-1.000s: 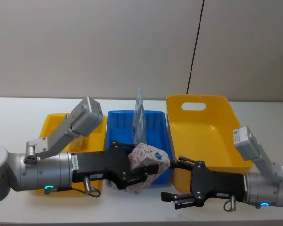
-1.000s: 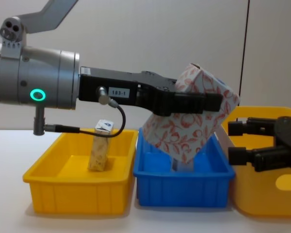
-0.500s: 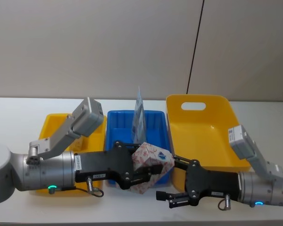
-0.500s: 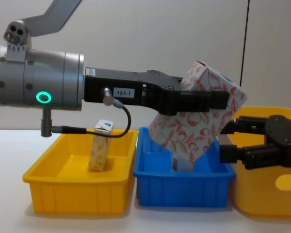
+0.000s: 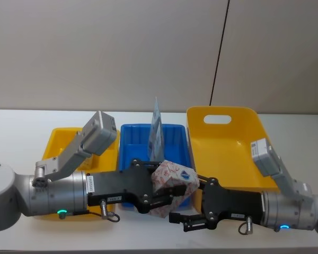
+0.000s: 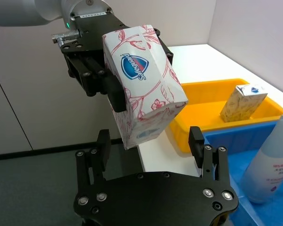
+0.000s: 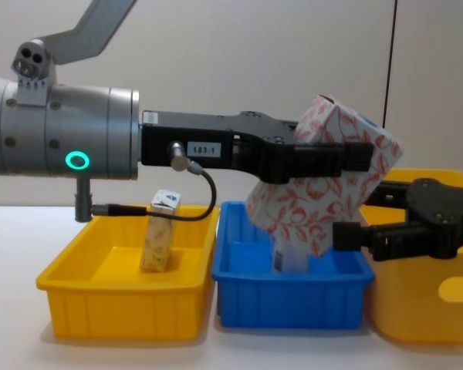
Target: Bimanual collaborative sorting of washing and personal care products
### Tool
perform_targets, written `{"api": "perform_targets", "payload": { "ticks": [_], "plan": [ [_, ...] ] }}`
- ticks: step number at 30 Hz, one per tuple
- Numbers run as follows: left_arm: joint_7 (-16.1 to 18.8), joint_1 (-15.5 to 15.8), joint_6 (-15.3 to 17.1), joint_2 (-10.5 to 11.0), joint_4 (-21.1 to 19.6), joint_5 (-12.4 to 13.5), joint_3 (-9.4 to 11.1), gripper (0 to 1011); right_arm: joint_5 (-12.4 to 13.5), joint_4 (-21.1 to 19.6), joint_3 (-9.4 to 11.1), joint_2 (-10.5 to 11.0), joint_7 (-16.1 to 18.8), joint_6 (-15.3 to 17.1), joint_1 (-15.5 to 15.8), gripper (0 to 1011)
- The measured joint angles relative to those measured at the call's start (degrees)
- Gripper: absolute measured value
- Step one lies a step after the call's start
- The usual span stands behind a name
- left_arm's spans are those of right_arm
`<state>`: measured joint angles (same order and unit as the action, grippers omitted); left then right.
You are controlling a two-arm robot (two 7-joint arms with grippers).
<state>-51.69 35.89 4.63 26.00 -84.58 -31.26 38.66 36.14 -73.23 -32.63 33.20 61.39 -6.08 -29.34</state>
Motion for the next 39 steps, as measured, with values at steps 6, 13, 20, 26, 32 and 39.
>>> {"api": "perform_targets", "payload": {
  "ticks": [6, 13, 20, 26, 32, 39],
  "plan": [
    [0.01, -0.02, -0.54, -0.07, 0.17, -0.41, 0.24, 398, 0.19, -0.03, -0.52, -0.38, -0.34, 0.40, -0.24, 1000],
    [0.09, -0.02, -0.79, -0.02, 0.17, -0.78, 0.52, 398, 0.41, -0.18, -1.17, -0.78, -0.74, 0.87, -0.42, 1000],
    [0.15, 0.01, -0.91, 0.03, 0.10, -1.06, 0.72, 396, 0.56, -0.25, -1.85, -1.24, -1.05, 1.27, -0.66, 1000],
    [0.18, 0.04, -0.99, 0.05, 0.07, -1.18, 0.82, 398, 0.84, -0.21, -2.27, -1.65, -1.27, 1.56, -0.90, 1000],
    [0.21, 0.06, -1.02, 0.09, 0.03, -1.27, 0.88, 398, 1.26, -0.10, -2.62, -2.12, -1.43, 1.76, -1.19, 1000],
    [0.26, 0.09, -1.07, 0.15, 0.00, -1.35, 0.88, 396, 1.91, 0.10, -2.85, -2.42, -1.50, 2.05, -1.41, 1000]
  ]
}}
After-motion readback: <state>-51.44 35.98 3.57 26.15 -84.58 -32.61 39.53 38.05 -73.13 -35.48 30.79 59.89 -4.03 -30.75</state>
